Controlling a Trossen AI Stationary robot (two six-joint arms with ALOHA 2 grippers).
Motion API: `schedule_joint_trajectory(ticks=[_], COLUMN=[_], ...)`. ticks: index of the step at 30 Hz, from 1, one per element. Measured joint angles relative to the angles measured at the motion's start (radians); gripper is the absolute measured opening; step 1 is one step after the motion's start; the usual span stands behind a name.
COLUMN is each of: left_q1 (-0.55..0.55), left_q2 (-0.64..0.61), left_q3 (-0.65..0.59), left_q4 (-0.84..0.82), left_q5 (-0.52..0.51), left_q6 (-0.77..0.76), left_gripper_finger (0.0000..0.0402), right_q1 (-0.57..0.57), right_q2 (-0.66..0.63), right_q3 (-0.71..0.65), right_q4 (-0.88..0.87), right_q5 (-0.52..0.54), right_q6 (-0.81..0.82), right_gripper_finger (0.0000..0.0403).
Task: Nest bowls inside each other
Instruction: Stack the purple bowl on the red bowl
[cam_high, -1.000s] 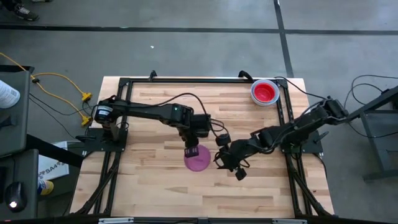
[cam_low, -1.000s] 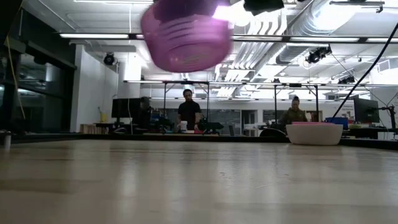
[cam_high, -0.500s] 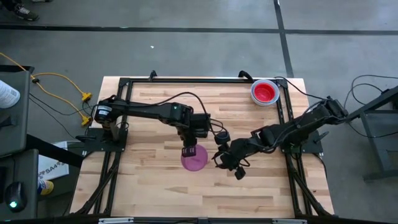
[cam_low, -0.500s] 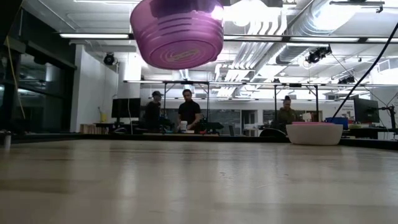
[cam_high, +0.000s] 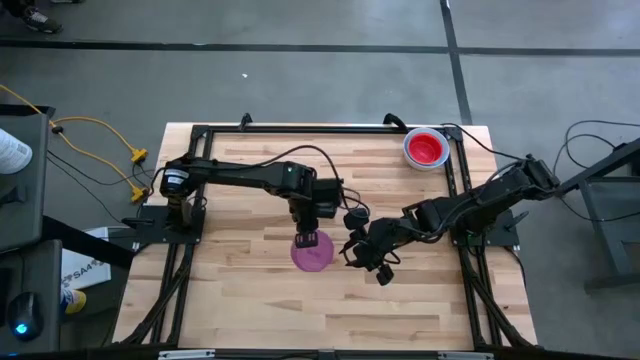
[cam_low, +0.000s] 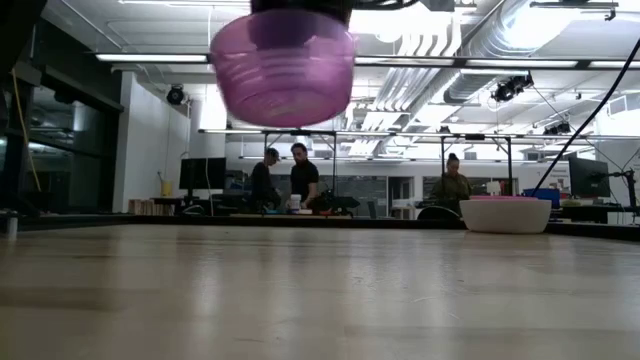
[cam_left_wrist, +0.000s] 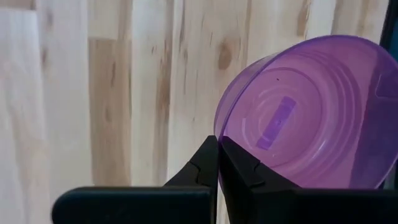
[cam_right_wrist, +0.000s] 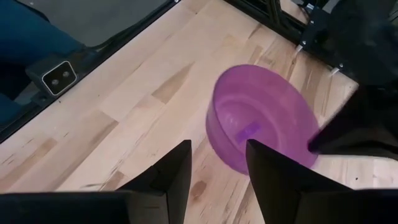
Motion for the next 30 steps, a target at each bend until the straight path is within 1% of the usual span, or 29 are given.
schedule_joint_trajectory(ticks=[2, 5, 7, 9, 11, 21, 30], left_q1=[0.006, 0.012, 0.012, 0.012, 0.012, 0.012, 0.012], left_q2=[0.016, 0.024, 0.034, 0.036, 0.036, 0.039, 0.045], left_q3=[0.027, 0.056, 0.086, 0.100, 0.113, 0.112, 0.111], left_q4=[0.022, -0.017, 0.019, -0.021, -0.001, -0.022, -0.019], left_q5=[0.000, -0.006, -0.013, -0.024, -0.027, -0.030, -0.024], left_q6=[0.013, 0.020, 0.029, 0.032, 0.035, 0.032, 0.040], left_gripper_finger=[0.0000, 0.0000, 0.0000, 0.0000, 0.0000, 0.0000, 0.0000], right_q1=[0.000, -0.005, -0.011, -0.022, -0.032, -0.056, -0.056], right_q2=[0.000, 0.000, 0.000, 0.009, 0.014, 0.078, 0.082], right_q3=[0.000, 0.000, 0.000, 0.000, 0.000, 0.000, -0.001], right_q4=[0.000, -0.006, -0.014, -0.007, -0.017, -0.001, 0.015], right_q5=[0.001, -0.003, -0.003, -0.002, 0.002, -0.005, -0.006], right_q6=[-0.002, -0.011, -0.025, -0.034, -0.045, -0.097, -0.115], right_gripper_finger=[0.0146, 0.0146, 0.0146, 0.0146, 0.0146, 0.0146, 0.0146])
